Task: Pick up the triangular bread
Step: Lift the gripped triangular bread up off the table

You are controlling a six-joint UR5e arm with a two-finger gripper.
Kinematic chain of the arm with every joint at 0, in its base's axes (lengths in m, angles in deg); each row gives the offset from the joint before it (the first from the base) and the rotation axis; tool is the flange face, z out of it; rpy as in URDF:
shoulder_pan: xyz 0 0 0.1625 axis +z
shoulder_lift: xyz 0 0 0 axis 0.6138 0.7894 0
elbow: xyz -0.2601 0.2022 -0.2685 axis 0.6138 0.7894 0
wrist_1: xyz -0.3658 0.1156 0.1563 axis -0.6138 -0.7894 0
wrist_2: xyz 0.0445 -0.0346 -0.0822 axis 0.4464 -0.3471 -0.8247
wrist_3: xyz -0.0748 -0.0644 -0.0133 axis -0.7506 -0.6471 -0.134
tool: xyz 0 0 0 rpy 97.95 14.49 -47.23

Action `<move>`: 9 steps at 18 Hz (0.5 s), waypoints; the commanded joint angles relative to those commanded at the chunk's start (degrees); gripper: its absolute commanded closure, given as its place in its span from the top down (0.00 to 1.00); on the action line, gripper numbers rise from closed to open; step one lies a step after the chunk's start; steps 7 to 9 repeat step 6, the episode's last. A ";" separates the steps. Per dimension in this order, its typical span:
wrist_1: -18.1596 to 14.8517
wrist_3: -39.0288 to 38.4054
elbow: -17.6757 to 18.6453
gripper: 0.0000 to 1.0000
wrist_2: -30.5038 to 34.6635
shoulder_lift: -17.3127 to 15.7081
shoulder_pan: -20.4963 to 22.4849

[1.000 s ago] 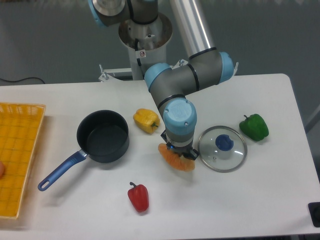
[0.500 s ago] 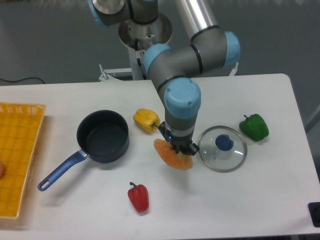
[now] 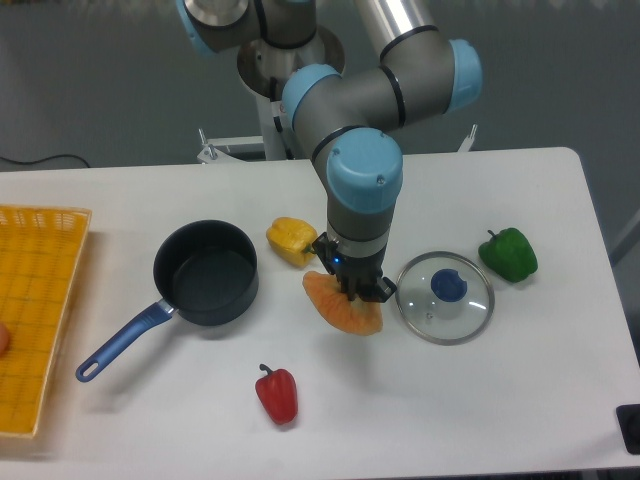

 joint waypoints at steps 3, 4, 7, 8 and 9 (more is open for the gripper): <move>0.00 0.00 0.17 0.18 0.00 -0.09 0.09; 0.00 0.00 0.35 0.18 0.00 -0.09 0.09; 0.09 0.00 0.35 0.18 0.00 -0.09 0.00; 0.09 0.00 0.35 0.18 0.00 -0.09 0.00; 0.09 0.00 0.35 0.18 0.00 -0.09 0.00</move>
